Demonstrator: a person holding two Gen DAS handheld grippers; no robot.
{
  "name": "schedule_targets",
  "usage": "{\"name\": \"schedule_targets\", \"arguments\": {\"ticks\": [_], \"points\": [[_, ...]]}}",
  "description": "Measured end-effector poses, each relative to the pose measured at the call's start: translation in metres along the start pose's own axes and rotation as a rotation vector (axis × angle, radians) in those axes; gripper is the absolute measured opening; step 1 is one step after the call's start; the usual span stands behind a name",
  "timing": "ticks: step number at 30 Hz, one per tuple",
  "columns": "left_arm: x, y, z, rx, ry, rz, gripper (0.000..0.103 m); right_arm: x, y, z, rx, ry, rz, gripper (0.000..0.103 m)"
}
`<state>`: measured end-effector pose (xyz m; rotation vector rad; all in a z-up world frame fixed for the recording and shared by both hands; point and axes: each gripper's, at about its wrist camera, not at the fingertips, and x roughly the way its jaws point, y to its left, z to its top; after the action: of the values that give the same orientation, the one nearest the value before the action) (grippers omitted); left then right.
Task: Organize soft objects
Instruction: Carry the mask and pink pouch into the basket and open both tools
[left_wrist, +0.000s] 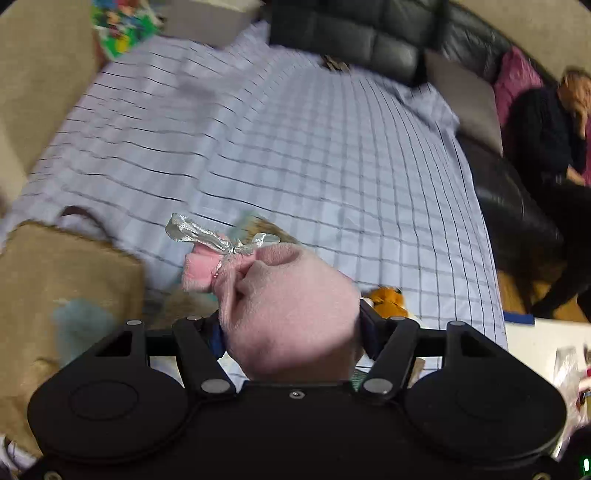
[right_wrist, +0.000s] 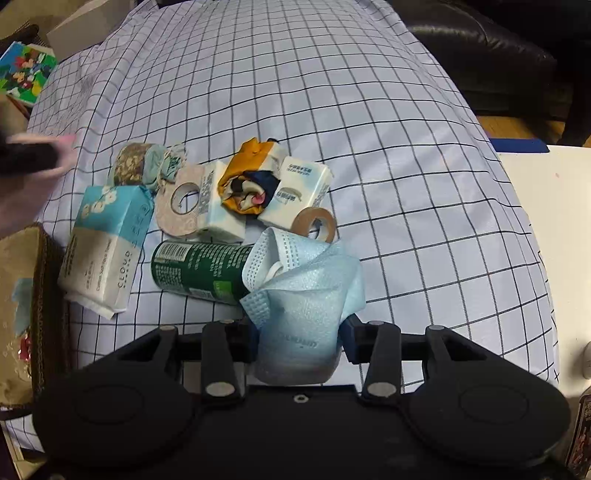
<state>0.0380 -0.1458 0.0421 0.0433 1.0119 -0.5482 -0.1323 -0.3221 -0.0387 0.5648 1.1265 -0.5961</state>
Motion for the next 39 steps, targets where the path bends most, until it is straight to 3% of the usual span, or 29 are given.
{"name": "schedule_targets", "arguments": {"ticks": [5, 13, 19, 23, 30, 39], "points": [[-0.03, 0.042, -0.015, -0.087, -0.107, 0.049, 0.061, -0.003, 0.008, -0.004, -0.021, 0.004, 0.014, 0.042], [-0.041, 0.105, -0.029, -0.174, -0.181, 0.161, 0.061, -0.003, 0.02, -0.002, -0.037, 0.007, 0.021, 0.042], [-0.023, 0.16, -0.036, -0.264, -0.104, 0.206, 0.061, -0.006, 0.046, 0.002, -0.062, -0.004, 0.053, 0.042], [-0.027, 0.174, -0.037, -0.291, -0.11, 0.207, 0.061, -0.013, 0.072, 0.008, -0.085, -0.035, 0.092, 0.042], [-0.033, 0.193, -0.043, -0.362, -0.113, 0.186, 0.061, -0.036, 0.13, 0.007, -0.152, -0.076, 0.246, 0.042], [-0.027, 0.194, -0.049, -0.293, -0.077, 0.2, 0.061, -0.074, 0.219, 0.014, -0.238, -0.153, 0.449, 0.043]]}}
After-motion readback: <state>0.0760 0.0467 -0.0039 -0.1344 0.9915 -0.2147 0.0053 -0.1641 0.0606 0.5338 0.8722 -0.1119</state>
